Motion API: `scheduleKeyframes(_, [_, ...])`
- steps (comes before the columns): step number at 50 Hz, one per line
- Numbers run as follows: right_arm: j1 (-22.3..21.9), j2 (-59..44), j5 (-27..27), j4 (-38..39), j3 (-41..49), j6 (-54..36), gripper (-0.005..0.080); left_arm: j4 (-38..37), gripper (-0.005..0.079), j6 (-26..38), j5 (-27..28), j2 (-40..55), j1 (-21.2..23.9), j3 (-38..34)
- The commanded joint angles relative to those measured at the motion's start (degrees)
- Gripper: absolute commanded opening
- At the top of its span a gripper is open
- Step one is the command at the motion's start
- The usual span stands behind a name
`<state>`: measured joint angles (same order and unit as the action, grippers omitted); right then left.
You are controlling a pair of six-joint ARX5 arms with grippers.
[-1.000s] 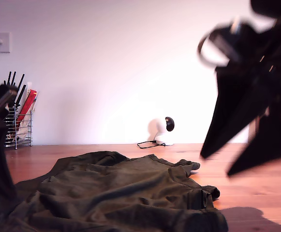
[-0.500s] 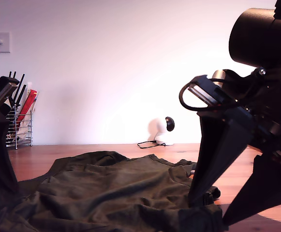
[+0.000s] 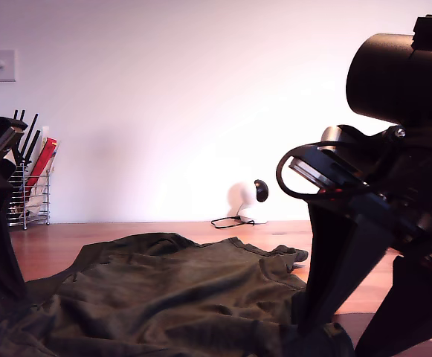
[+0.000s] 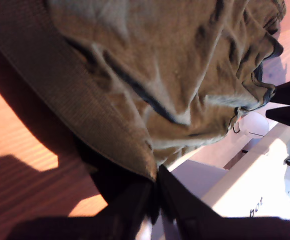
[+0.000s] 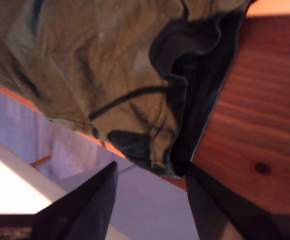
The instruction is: Fold the underwear in front of you. After folding it, place it to the left side.
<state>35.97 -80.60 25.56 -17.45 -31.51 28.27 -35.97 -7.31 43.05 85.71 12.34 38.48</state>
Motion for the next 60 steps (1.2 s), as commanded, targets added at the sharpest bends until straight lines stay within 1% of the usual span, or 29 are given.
scheduleKeyframes(1, [-0.52, -1.27, -0.63, -1.22, 0.55, -1.2, 0.0393, -0.02, -0.0019, 0.33, 0.22, 0.42, 0.04, 0.28])
scheduleKeyframes(23, [-3.1, -1.27, -0.61, -2.64, -0.7, -3.26, 0.0393, 0.15, -0.0019, 0.33, 0.24, 0.42, 0.04, 0.28])
scheduleKeyframes(34, [-3.45, -1.29, -0.55, -5.2, -0.85, -4.26, 0.0393, 0.22, -0.0019, 0.35, 0.24, 0.42, 0.04, 0.28])
scheduleKeyframes(41, [-3.48, -1.29, 0.61, -5.81, -0.85, -4.02, 0.0393, 0.15, -0.0019, 0.9, 0.24, 0.42, 0.04, 0.28])
scheduleKeyframes(60, [-3.3, -1.53, 2.6, -4.04, -0.85, -1.97, 0.0393, 0.0, -0.0019, 1.38, 0.24, 0.42, 0.04, 0.28])
